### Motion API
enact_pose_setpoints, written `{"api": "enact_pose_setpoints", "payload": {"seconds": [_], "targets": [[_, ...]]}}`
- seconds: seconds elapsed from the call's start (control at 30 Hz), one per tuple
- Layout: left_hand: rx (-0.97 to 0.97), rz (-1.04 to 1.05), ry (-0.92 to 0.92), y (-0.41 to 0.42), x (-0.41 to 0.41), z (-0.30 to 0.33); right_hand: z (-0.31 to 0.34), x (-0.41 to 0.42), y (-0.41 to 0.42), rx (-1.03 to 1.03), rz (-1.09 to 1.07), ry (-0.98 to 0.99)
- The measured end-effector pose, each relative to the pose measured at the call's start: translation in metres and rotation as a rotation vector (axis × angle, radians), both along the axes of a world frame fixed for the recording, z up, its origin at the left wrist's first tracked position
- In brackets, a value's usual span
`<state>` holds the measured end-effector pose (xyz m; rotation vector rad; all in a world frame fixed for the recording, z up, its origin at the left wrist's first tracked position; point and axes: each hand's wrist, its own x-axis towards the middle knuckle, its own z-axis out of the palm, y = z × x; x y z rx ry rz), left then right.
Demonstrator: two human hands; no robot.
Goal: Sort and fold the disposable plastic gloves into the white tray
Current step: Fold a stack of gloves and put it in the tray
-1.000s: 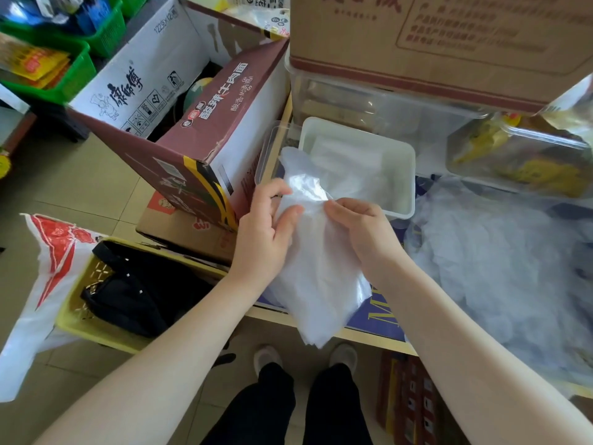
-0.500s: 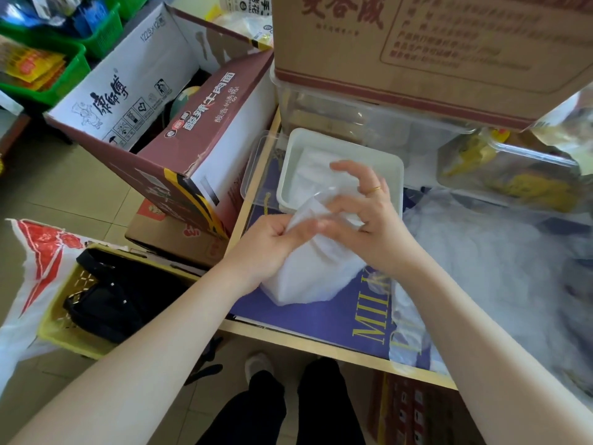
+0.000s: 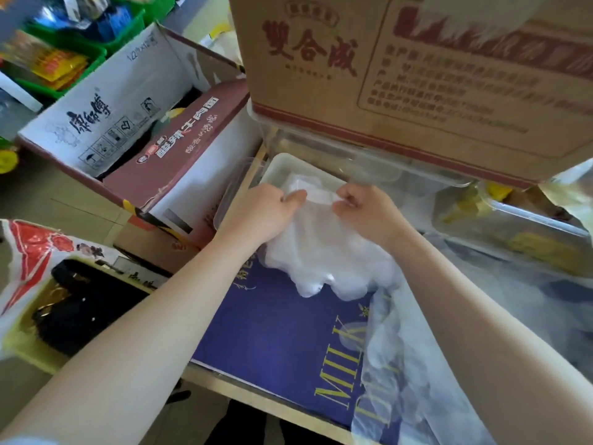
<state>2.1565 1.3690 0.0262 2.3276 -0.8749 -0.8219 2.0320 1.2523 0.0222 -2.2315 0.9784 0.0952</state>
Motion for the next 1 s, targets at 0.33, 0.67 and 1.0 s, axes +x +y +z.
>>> {"api": "enact_pose_setpoints", "payload": {"seconds": [0.33,0.67,1.0], "targets": [[-0.236,-0.515,-0.899,0.020,0.000,-0.023,-0.031,0.012,0.010,-0.250,-0.088,0.037],[0.323,-0.711,-0.585,-0.002,0.010,-0.016,-0.024,-0.021,0.040,-0.503,0.180,-0.119],[0.489,-0.796,-0.672,-0.006,0.001,-0.014,-0.032,-0.020,0.050,-0.422,0.180,0.391]]}}
